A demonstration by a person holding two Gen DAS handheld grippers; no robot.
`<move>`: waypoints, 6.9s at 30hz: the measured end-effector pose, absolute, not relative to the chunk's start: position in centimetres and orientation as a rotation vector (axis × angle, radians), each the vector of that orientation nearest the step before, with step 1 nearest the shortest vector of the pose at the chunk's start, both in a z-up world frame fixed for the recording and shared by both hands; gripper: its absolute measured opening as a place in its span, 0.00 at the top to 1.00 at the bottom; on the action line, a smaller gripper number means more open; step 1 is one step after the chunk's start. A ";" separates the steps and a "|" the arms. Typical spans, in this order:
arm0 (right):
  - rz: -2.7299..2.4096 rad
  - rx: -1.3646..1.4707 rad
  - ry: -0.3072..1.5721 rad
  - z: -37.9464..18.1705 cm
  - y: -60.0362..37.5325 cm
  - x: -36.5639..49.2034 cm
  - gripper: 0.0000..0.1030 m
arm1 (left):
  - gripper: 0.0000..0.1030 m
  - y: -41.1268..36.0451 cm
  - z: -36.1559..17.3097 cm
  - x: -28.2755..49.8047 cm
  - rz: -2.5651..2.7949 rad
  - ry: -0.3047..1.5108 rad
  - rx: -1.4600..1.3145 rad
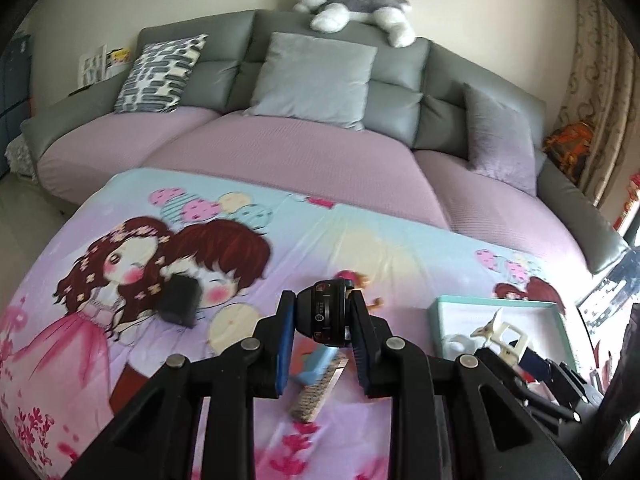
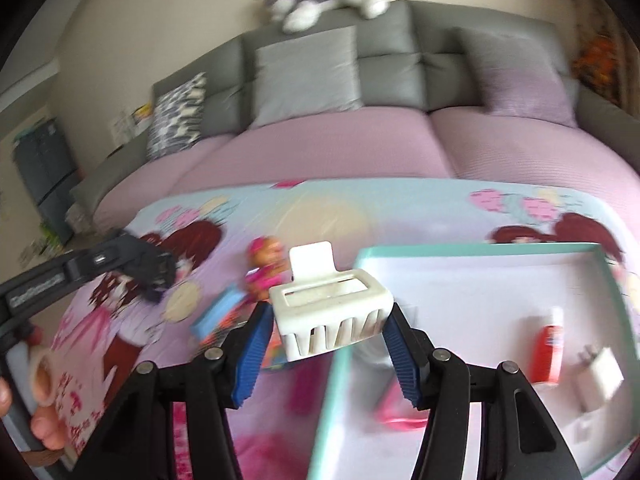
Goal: Organize rigid objects
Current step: 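Carry the black toy car and white claw clip into the tray and release both, then withdraw both open tools from the tray toward the remaining objects, then grasp the black charger with the left tool while the right tool grasps the blue-pink toy, then carry the black charger and blue-pink toy into the tray and release both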
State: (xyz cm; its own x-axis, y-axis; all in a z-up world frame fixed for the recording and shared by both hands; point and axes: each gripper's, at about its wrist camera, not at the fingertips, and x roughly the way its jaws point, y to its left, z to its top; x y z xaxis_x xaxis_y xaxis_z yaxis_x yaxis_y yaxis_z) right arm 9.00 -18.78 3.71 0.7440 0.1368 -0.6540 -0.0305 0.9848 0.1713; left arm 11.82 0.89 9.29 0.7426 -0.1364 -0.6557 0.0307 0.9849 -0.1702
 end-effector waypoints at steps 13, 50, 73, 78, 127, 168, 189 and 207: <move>-0.199 0.175 0.745 3.4 -27.8 8.4 0.42 | 0.74 -8.7 9.6 13.0 -0.257 0.768 -0.065; -0.415 0.156 0.874 -0.6 -34.2 8.8 0.42 | 0.73 -20.7 3.1 14.9 -0.398 0.919 0.084; -0.404 0.167 0.818 1.0 -33.9 8.4 0.22 | 0.42 -18.0 5.9 14.2 -0.320 0.868 0.043; -0.390 0.171 0.819 1.1 -33.6 8.6 0.22 | 0.38 -16.4 6.0 14.7 -0.273 0.869 0.011; 0.065 0.144 0.722 2.0 -18.0 11.4 0.00 | 0.06 9.8 5.7 14.4 0.258 0.735 -0.394; 0.301 0.134 0.988 -3.5 -3.9 18.8 0.55 | 0.10 15.3 -1.6 21.0 0.175 0.982 -0.224; 0.339 0.173 0.976 -2.9 -4.1 18.2 0.76 | 0.59 13.3 -0.9 21.0 0.147 0.999 -0.110; 0.344 0.259 0.877 1.7 -8.1 13.6 0.78 | 0.98 12.1 2.4 16.1 0.150 0.960 -0.205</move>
